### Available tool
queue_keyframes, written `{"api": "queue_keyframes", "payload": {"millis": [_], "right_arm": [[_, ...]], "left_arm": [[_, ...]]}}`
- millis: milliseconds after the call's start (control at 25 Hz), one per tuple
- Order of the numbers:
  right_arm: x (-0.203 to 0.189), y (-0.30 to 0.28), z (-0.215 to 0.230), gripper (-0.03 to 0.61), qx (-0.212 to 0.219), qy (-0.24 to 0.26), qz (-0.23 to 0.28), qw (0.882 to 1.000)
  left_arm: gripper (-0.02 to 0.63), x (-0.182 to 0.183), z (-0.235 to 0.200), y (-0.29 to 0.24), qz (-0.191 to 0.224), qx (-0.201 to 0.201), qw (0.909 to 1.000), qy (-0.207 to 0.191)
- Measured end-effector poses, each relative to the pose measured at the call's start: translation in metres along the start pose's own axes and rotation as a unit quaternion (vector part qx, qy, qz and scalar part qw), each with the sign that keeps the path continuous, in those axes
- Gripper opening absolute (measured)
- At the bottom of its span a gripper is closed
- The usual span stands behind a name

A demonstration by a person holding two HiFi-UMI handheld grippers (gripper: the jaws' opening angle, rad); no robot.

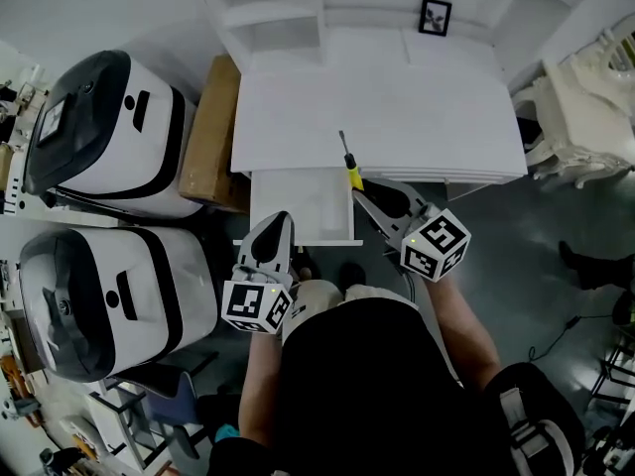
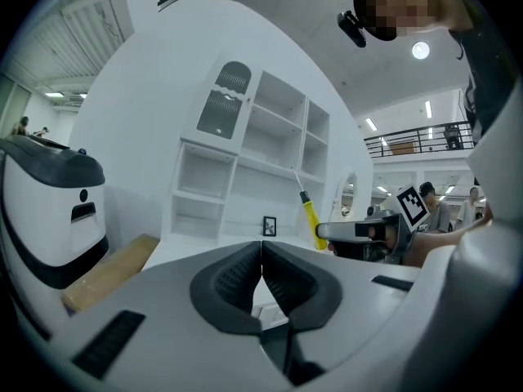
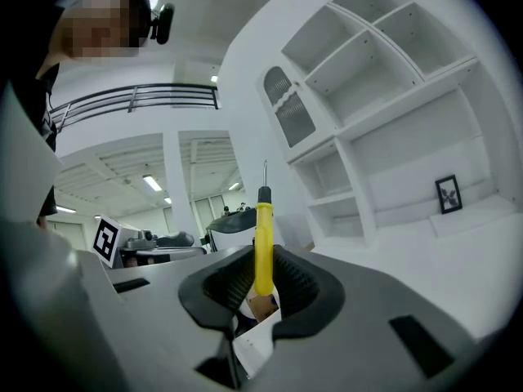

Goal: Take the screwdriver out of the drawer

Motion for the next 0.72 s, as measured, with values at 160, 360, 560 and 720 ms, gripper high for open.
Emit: {"api": "queue_keyframes", "payload": {"millis": [160, 360, 560, 720], "right_arm": [[0.017, 0.013, -0.003, 0.083, -0.004, 0.011, 0.028, 1.000], [0.018, 0.025, -0.006, 0.083, -0.014, 0.020, 0.039, 0.999], [0.017, 0.041, -0.002, 0.083, -0.031, 0.019, 0.046, 0.998], [0.009, 0.049, 0.000, 0.081, -0.040, 0.023, 0.038, 0.998]], "left_arm": [[0.023, 0.015, 0.002, 0.002, 0.016, 0.000, 0.9999, -0.004], [0.023, 0.024, 0.005, 0.008, 0.027, 0.000, 0.9996, -0.005], [0.023, 0.023, 0.010, 0.008, 0.029, -0.003, 0.9996, -0.001], [0.023, 0.020, 0.013, 0.010, 0.028, -0.005, 0.9996, 0.002]]}}
Point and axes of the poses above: the fingertips, and each gripper's own axes: y backward along the fingers, z to its right, x out of its top, the point moved 3 cm from there along y, backward along the fingers, and after that the axes turned 2 degrees about -z, right-handed, at the moved point
